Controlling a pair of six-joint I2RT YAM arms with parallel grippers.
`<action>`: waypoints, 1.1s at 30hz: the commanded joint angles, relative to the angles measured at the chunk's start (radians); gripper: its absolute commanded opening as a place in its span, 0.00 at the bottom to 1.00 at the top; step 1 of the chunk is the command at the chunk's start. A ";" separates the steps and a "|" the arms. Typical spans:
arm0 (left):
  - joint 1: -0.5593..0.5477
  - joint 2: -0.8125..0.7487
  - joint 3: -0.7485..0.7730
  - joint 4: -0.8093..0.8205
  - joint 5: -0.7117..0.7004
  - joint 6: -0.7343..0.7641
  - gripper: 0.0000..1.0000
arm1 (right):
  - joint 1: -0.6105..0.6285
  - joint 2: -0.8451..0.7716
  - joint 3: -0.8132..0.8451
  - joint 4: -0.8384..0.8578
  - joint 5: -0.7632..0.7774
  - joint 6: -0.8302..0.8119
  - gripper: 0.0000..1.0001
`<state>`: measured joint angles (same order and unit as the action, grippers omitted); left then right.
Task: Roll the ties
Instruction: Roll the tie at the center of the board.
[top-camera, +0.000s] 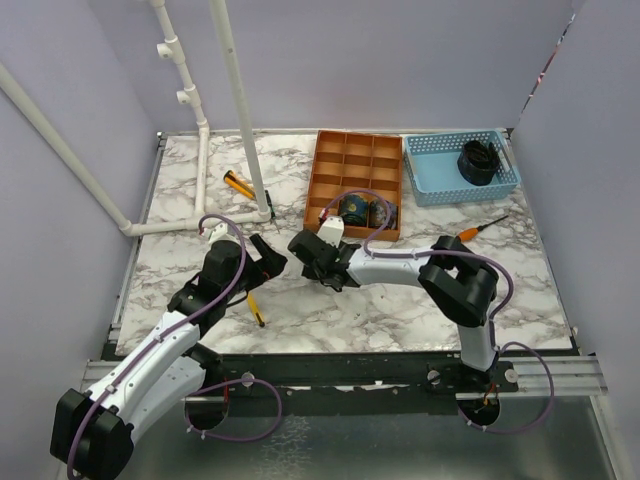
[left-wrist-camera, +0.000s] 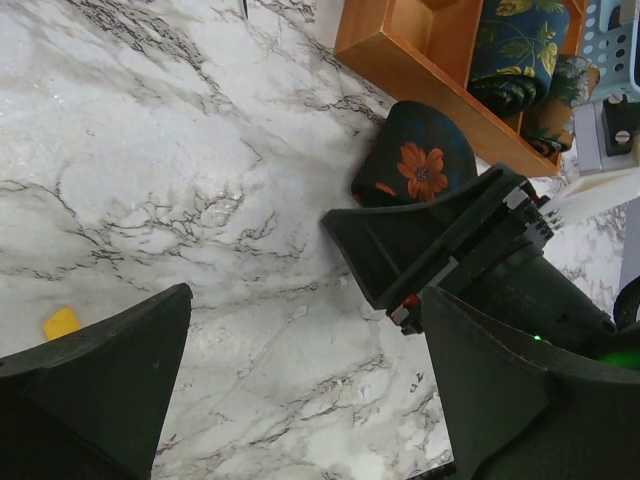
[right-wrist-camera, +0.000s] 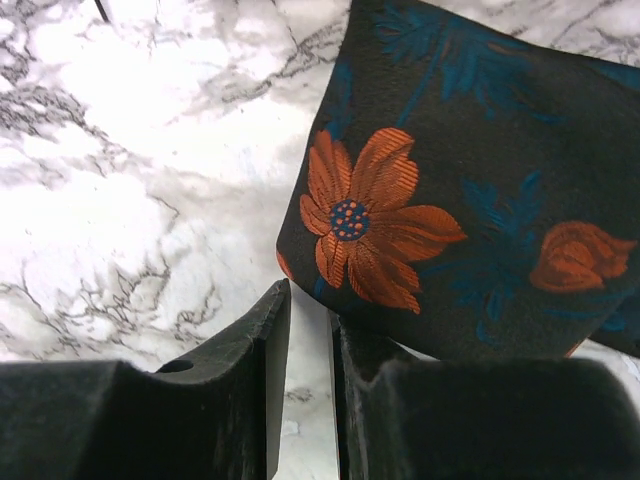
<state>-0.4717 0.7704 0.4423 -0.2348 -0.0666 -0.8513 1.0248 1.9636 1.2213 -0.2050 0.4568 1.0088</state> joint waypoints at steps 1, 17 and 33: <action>0.001 -0.002 -0.012 -0.021 -0.015 0.013 0.97 | -0.029 0.077 0.003 -0.076 0.007 -0.038 0.26; 0.001 0.008 -0.020 -0.014 0.000 0.009 0.97 | 0.000 -0.021 -0.224 -0.020 -0.018 -0.058 0.32; 0.001 0.024 -0.020 -0.009 0.005 0.003 0.97 | -0.117 -0.060 -0.252 -0.005 0.000 -0.105 0.31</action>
<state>-0.4717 0.7914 0.4339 -0.2352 -0.0658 -0.8501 0.9264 1.8519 1.0286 -0.0700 0.4522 0.9508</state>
